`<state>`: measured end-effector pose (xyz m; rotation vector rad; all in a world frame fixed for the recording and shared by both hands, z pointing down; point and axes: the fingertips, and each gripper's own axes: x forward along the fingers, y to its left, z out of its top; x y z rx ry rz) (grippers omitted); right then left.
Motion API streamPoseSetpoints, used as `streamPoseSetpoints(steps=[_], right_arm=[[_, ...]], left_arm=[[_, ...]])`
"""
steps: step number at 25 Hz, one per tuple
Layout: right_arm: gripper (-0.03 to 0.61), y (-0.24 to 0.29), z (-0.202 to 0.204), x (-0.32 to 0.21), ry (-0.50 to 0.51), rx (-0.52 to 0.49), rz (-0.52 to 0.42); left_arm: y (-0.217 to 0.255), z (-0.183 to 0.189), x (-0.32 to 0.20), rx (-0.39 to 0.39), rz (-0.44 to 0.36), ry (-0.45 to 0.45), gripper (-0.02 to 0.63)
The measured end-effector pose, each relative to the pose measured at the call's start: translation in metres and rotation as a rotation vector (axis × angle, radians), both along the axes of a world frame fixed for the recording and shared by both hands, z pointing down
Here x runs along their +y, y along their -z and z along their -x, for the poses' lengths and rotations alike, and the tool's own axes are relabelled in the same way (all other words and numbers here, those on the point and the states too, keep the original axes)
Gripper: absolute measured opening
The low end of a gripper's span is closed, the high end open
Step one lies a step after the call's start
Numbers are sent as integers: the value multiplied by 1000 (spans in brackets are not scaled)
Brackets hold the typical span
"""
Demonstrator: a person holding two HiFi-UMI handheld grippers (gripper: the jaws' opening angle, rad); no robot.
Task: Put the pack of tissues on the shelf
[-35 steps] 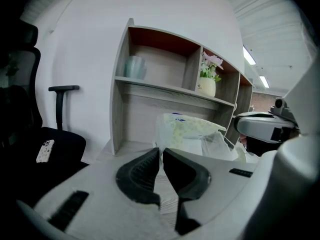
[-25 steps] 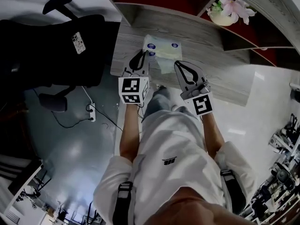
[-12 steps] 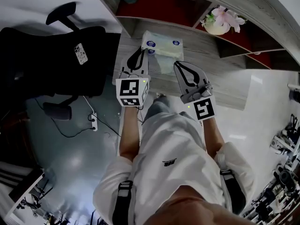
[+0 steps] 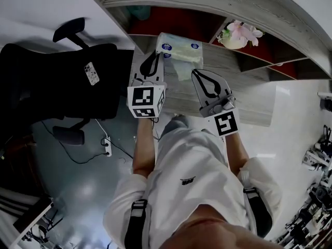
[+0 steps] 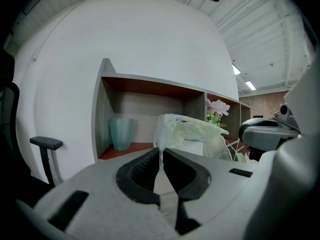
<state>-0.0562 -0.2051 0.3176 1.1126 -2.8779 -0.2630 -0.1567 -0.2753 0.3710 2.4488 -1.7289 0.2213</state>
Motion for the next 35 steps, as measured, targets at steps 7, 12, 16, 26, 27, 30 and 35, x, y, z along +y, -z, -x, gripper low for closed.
streamPoseSetpoints(steps=[7,12,16,26,27,30,35], right_arm=[[28,17,-5,-18,-38,0,-34],[26,21,-9,-30,-57,-3,-46],[27,18,-11,-40,-66,11,-40],[28,7,-7,-66,-77,13,-16],[26,6,-6,-68,-76,11,-15],[28,2,-4,-74,-74,10,-6],[27,-4,-2,-80,-68,12,9]], left_arm=[[11,-1,-32,8,-18,-11,46],[15,-5,-54,15,-23,-17,46],[18,-7,-71,17,-32,-16,46],[10,-9,-107,13,-21,21,46],[8,-10,-110,5,-18,24,46],[2,-11,-116,-28,-8,24,48],[-8,-12,-118,-97,-7,29,55]])
